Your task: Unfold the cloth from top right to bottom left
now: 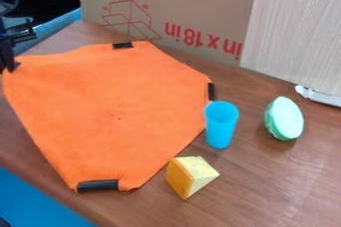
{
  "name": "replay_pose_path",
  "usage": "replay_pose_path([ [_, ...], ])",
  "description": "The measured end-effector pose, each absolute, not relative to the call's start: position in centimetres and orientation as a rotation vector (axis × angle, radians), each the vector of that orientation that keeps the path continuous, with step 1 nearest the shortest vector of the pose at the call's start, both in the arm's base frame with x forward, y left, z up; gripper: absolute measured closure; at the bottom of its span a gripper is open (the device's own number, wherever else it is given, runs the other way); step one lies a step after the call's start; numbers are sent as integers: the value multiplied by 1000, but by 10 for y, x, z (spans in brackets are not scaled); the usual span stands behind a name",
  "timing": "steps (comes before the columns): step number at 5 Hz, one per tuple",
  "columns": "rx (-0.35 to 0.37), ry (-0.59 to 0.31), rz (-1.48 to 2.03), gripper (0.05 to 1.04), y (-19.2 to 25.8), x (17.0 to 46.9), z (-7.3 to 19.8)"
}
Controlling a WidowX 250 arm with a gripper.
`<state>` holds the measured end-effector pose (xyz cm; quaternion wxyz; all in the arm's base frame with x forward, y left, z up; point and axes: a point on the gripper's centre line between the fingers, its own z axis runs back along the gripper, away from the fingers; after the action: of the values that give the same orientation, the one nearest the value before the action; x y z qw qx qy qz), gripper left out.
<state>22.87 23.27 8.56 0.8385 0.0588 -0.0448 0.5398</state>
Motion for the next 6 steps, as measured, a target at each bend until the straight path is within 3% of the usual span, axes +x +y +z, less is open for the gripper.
replay_pose_path([
  [1,265,-49,1212,1017,248,218,74],
  [2,412,-73,1231,882,255,219,62],
  [3,512,-121,1169,639,247,221,42],
  [4,541,-142,1147,332,246,223,39],
  [5,504,-111,1152,100,239,223,37],
  [6,361,-108,1144,85,228,227,57],
])
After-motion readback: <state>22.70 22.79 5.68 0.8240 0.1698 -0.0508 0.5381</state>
